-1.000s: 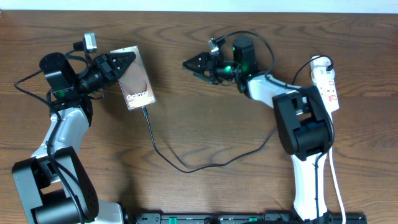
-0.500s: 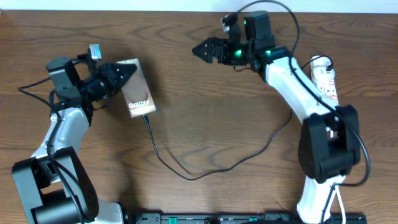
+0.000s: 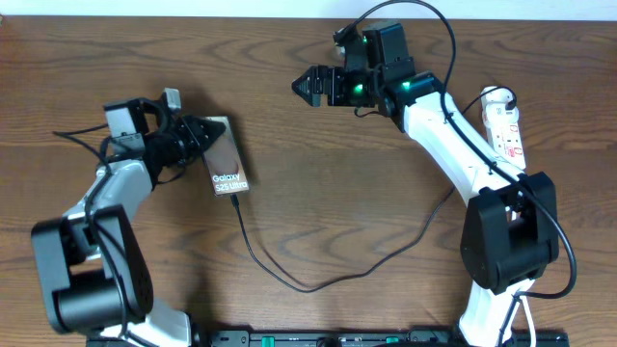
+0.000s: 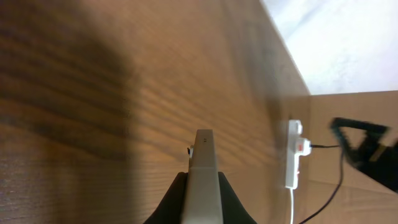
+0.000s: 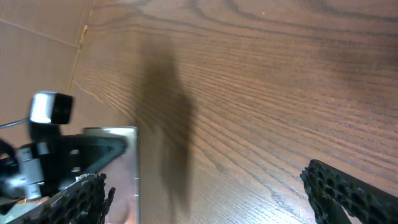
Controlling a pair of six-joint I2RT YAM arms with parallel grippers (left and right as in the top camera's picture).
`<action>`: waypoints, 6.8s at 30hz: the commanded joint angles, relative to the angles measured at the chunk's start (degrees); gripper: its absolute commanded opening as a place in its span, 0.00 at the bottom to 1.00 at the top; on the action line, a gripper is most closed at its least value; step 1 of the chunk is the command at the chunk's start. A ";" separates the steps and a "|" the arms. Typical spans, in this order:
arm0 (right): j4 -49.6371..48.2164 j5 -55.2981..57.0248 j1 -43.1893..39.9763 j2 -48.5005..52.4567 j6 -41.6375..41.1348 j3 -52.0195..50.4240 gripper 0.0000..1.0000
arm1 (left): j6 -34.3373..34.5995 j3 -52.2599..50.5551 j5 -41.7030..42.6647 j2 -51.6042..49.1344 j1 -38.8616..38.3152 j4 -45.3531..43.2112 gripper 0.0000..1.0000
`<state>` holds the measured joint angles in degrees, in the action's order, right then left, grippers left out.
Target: Plug charger to phone and switch on socket
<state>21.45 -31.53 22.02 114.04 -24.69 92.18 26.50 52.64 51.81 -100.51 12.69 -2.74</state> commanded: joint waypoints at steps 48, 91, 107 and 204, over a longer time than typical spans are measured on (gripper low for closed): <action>2.45 0.57 2.10 -0.15 1.18 0.39 0.99 | -1.20 0.57 -11.26 -7.74 -0.28 2.80 0.08; 3.32 0.55 2.10 -0.15 1.18 0.39 0.99 | -1.60 -0.83 -18.45 -7.85 -0.28 5.25 0.07; 3.30 0.55 2.10 -0.15 1.18 0.39 0.99 | -5.07 -0.83 -19.39 -7.85 -0.24 3.54 0.07; 3.74 0.55 2.08 -0.15 1.18 0.39 0.99 | -5.09 -0.83 -28.96 -7.85 -0.11 10.45 0.44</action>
<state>25.06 -31.20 23.70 114.04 -24.47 92.18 22.22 53.47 31.90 -106.06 12.25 5.43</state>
